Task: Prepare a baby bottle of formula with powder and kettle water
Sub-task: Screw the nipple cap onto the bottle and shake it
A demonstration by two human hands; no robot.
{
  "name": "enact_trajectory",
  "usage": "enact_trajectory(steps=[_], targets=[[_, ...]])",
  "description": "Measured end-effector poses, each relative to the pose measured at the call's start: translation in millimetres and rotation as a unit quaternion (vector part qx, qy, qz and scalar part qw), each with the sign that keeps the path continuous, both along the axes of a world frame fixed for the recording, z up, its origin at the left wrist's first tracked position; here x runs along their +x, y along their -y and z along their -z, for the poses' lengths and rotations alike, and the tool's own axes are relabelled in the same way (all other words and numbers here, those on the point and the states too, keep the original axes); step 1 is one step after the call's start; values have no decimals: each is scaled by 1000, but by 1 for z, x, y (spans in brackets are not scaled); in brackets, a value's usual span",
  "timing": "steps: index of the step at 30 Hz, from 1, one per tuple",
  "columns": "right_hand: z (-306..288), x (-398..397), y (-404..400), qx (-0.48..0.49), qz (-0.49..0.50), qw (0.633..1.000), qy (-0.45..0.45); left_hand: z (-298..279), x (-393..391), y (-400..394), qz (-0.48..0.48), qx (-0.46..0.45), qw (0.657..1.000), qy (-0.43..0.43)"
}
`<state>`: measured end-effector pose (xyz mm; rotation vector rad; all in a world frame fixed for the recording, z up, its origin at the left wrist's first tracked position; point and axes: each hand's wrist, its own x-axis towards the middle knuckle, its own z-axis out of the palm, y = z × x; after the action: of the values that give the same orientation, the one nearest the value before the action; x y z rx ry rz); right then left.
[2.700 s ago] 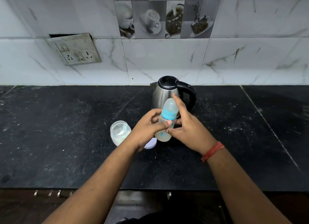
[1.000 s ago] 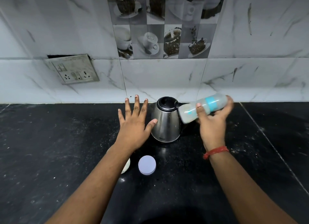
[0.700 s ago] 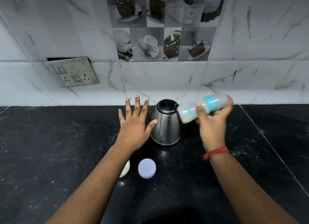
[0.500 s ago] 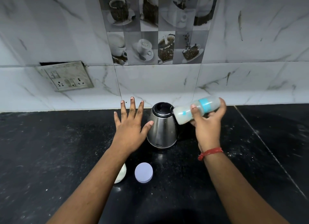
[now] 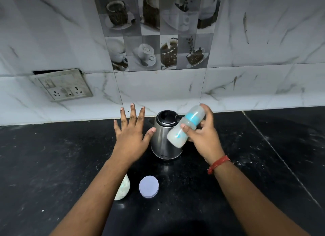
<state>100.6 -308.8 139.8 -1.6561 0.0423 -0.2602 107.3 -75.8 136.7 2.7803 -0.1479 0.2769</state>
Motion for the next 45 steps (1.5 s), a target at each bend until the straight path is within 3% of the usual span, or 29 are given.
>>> enact_trajectory(steps=[3,5,7,9,12,14,16,17,21,24,26,30,34,39,43,45], targets=[[-8,5,8,141,103,984,42,2,1,1,-2,-6,1000,4],[-8,7,6,66,93,993,42,2,2,1,1,-2,1000,6],[-7,6,4,-40,15,999,-3,1,4,1,2,-7,1000,15],[-11,7,7,-12,21,1000,-3,0,5,2,0,-13,1000,17],[-14,13,12,129,116,984,40,-1,5,3,2,-13,1000,14],[-11,14,8,56,101,993,34,-2,4,3,4,-8,1000,12],[-7,13,5,-43,10,999,-10,-2,4,4,3,-10,1000,12],[-7,12,5,-46,-1,999,-18,-3,4,5,3,-12,1000,12],[-9,15,8,108,123,986,34,-2,2,5,5,-11,1000,6],[-7,14,5,-11,36,999,-8,-2,3,4,5,-5,1000,6],[-8,12,7,-13,7,1000,-17,-3,4,3,4,-11,1000,9],[-14,13,14,151,128,979,49,-2,5,1,3,-9,1000,15],[-15,12,8,-4,-32,999,-31,-3,8,2,3,-10,1000,18],[-21,16,8,136,107,984,51,-9,8,2,3,-5,1000,15],[-22,17,8,-6,-49,998,-28,-12,9,1,-1,-9,1000,15],[-24,17,12,49,-3,999,-16,-12,8,1,0,-12,1000,15]])
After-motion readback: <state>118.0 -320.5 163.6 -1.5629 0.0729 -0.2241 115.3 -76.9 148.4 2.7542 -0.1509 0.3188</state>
